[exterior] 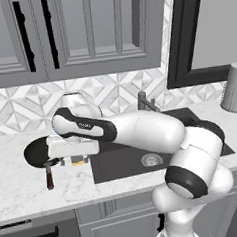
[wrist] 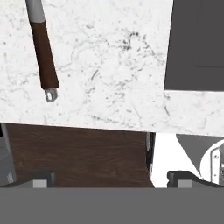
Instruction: Pick the pan and sponge and place them into the sink. Then turn on the water.
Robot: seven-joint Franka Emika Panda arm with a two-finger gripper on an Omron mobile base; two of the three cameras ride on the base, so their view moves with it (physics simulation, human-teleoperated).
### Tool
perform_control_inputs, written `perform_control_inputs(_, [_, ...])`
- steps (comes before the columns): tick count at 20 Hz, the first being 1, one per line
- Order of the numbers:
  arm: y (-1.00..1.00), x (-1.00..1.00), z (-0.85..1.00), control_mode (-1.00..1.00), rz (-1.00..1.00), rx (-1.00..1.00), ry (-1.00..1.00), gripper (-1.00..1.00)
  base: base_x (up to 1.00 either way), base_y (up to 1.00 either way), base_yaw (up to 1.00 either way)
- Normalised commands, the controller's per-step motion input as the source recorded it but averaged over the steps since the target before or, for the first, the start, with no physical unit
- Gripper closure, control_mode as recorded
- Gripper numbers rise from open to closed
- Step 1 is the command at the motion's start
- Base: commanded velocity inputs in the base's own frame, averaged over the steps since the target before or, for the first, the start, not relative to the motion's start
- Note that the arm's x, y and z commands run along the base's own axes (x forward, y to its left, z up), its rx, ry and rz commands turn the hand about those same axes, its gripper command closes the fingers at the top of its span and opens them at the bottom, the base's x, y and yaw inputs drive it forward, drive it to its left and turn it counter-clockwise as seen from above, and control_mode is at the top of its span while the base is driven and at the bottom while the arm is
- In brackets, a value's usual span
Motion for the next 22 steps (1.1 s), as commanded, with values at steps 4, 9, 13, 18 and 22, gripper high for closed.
perform_control_inputs(4, [0.72,0.03,-0.3,-1.0,0.0,-0.04,-0.1,-1.0,0.0,0.0,0.0])
perform_control_inputs(9, [0.51,0.27,-0.24,-1.0,0.0,-0.02,-0.11,-1.0,0.0,0.0,0.0])
perform_control_inputs(13, [0.16,0.46,-0.18,-1.0,-0.04,-0.02,-0.01,-1.0,0.0,0.0,0.0])
perform_control_inputs(18, [0.18,0.42,-0.24,-1.0,-0.04,-0.03,0.0,-1.0,0.0,0.0,0.0])
perform_control_inputs(22, [0.34,0.13,-0.16,-1.0,-0.03,-0.05,0.0,-1.0,0.0,0.0,0.0])
